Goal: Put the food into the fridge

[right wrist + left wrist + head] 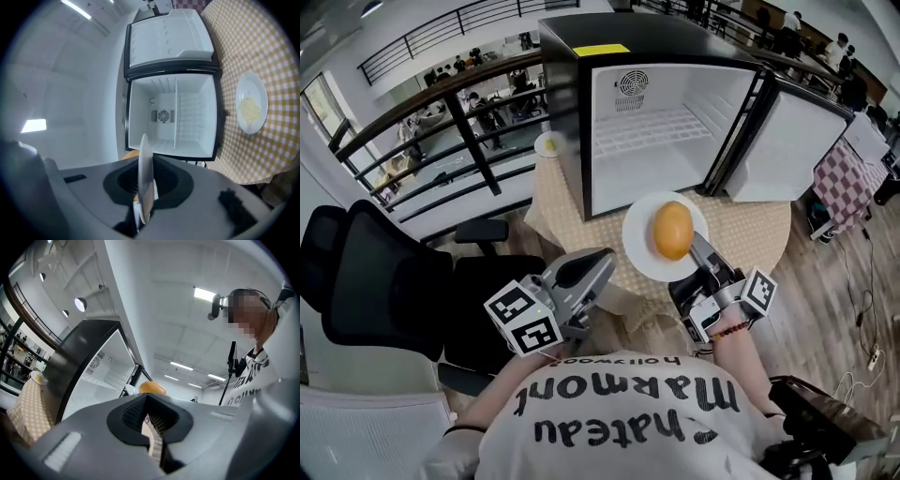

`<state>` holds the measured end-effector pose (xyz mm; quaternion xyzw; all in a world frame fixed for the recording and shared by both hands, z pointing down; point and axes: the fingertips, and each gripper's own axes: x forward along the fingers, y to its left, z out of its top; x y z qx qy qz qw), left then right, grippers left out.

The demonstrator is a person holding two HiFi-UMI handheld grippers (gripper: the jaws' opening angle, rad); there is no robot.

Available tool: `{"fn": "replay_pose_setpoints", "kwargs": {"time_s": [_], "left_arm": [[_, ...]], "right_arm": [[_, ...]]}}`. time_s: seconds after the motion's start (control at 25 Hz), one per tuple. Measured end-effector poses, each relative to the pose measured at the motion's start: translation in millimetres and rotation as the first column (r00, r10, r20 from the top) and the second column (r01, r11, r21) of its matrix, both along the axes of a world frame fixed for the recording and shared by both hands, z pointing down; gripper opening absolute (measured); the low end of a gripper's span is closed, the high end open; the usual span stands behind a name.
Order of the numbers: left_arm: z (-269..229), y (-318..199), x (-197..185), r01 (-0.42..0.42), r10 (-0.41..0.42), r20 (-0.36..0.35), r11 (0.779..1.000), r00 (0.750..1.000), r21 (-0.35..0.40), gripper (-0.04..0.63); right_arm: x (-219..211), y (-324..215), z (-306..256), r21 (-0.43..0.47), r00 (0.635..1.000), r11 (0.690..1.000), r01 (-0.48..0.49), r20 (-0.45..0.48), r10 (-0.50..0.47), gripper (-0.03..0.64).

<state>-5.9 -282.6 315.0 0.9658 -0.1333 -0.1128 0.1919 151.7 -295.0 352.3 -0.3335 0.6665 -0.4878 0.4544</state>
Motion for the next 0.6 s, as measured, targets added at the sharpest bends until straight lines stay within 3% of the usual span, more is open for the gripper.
{"fn": "replay_pose_setpoints", "kwargs": {"time_s": [0.4, 0.6], "left_arm": [[47.8, -51.7, -9.1, 0.003, 0.0, 0.071, 0.999, 0.997, -0.036, -0.005], [68.0, -71.1, -11.4, 0.055, -0.05, 0.082, 0.997, 0.995, -0.06, -0.003]], "right_arm": [[-0.7, -61.6, 58.6, -0.149, 0.998, 0.987, -0.062, 0.014, 0.065, 0.034], [1.5, -93.9, 83.4, -0.217, 0.997, 0.974, -0.068, -0.04, 0.06, 0.032]]}}
